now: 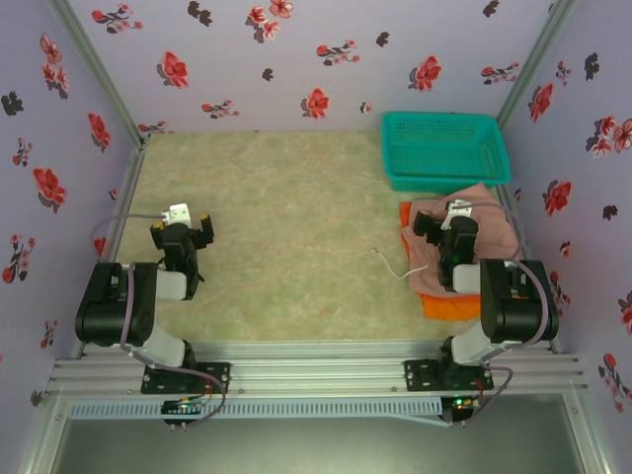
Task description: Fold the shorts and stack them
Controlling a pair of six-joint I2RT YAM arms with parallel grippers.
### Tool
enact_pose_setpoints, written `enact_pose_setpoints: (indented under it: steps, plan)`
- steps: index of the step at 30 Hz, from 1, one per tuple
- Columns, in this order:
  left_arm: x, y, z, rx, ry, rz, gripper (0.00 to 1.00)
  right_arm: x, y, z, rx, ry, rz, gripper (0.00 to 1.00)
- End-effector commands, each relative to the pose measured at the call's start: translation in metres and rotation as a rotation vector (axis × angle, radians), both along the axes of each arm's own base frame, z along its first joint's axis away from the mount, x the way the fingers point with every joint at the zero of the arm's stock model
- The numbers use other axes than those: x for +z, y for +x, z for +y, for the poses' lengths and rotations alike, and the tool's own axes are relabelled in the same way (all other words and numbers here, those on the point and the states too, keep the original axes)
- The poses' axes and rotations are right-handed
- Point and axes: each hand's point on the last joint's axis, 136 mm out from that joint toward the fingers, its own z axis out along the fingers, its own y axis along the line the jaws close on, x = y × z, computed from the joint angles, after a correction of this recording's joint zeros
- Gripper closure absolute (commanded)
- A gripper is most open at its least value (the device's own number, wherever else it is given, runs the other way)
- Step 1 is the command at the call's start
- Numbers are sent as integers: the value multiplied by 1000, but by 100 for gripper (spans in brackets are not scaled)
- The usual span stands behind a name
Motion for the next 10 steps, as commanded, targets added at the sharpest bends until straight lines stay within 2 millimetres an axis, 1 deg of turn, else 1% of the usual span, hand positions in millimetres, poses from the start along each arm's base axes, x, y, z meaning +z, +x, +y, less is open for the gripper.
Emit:
enact_pose_setpoints:
  steps: [1, 10]
  plan:
    - [3, 6, -1, -14, 20, 4, 1, -2, 2, -2, -8, -28, 16, 1]
    - [3, 6, -1, -13, 18, 4, 0, -2, 2, -1, -8, -29, 16, 1]
